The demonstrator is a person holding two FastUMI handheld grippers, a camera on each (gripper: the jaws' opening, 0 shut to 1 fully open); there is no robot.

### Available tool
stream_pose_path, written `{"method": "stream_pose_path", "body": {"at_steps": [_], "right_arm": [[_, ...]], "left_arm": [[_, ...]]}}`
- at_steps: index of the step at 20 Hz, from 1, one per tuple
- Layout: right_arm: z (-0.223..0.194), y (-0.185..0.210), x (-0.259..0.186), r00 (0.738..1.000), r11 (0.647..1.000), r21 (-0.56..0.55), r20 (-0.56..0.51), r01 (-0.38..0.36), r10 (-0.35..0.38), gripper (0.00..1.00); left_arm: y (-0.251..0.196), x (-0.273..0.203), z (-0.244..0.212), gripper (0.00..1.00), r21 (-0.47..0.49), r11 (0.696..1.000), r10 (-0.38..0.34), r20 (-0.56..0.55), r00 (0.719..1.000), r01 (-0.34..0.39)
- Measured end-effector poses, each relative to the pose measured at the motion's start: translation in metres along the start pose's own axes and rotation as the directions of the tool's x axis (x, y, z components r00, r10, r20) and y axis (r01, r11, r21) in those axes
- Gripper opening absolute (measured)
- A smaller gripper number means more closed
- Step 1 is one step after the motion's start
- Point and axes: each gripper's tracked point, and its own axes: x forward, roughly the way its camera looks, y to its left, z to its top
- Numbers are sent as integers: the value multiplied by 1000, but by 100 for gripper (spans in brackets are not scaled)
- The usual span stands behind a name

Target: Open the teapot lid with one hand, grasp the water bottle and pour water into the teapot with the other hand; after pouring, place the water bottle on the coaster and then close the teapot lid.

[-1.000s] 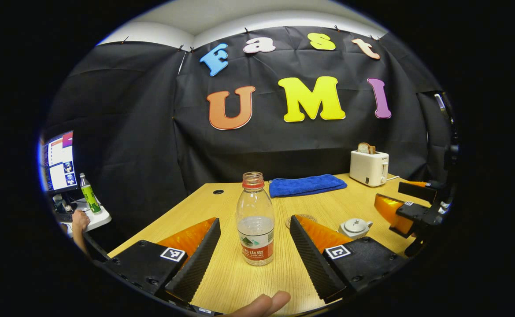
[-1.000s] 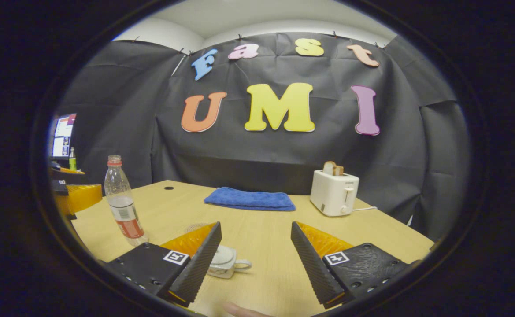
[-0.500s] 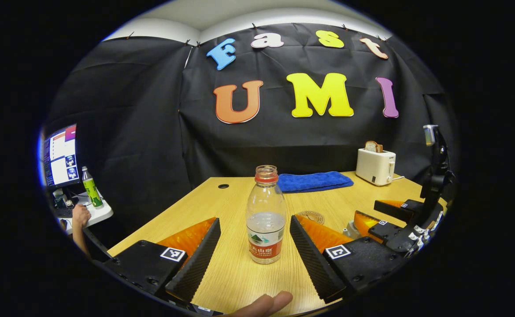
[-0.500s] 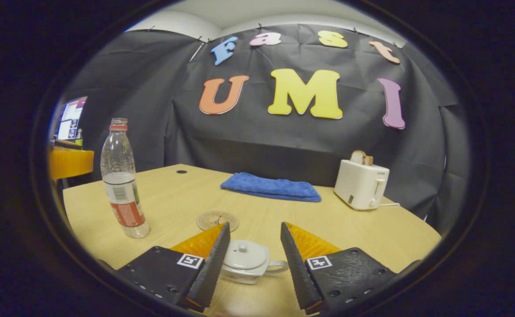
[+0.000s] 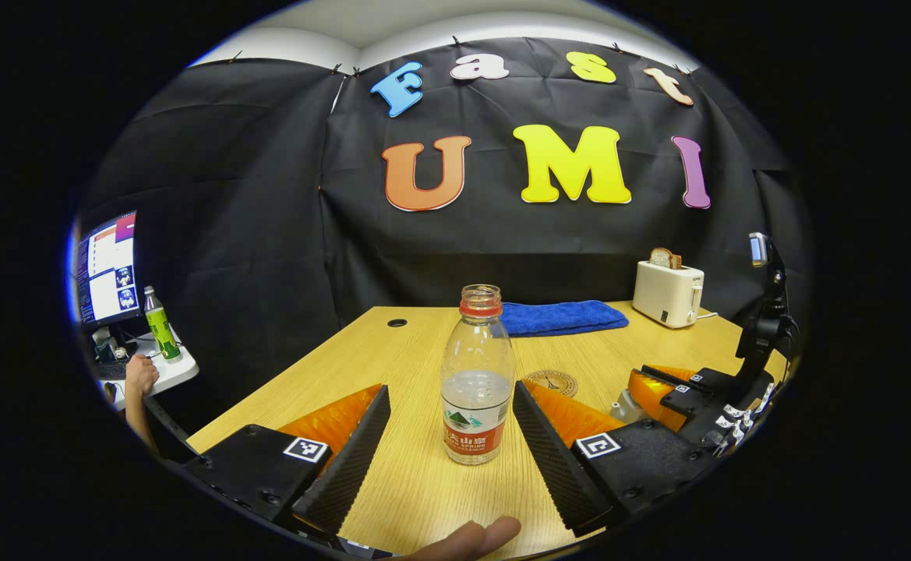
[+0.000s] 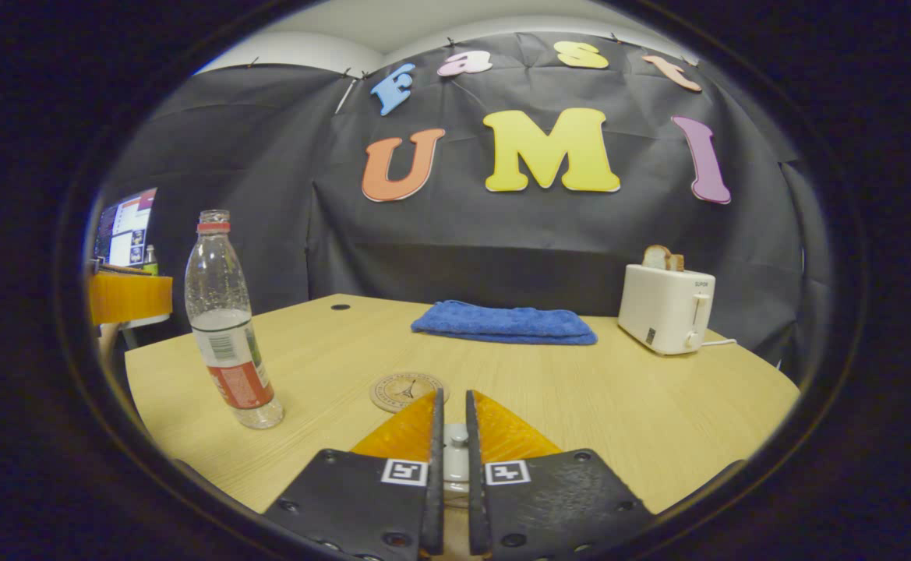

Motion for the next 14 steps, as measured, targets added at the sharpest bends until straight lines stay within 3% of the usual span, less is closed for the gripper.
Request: {"method": "stream_pose_path", "body": {"at_steps": [1,4,5,10,14], "right_arm": [[0,0,1,1000,1000,5,-5,-1,1,8],[2,-2,0,1000,1000,18,-17,9,-9,6],[2,-1,1,1000,1000,21,-17,12,-12,0],[7,-1,-3,1000,999,41,10,9,-10,0],[27,-10,-13,998,998,66,62,8,-12,0]], "left_arm": [[1,0,0,99,-4,1000,0,0,1000,0],[2,0,-1,99,-23,1000,-10,-3,1000,10],[1,-1,-1,99,-28,999,-19,-4,1000,19],[3,2,0,99,-55,998,-33,7,999,33],[-6,-2,-2,99,-149,987,-69,-9,998,67]]}}
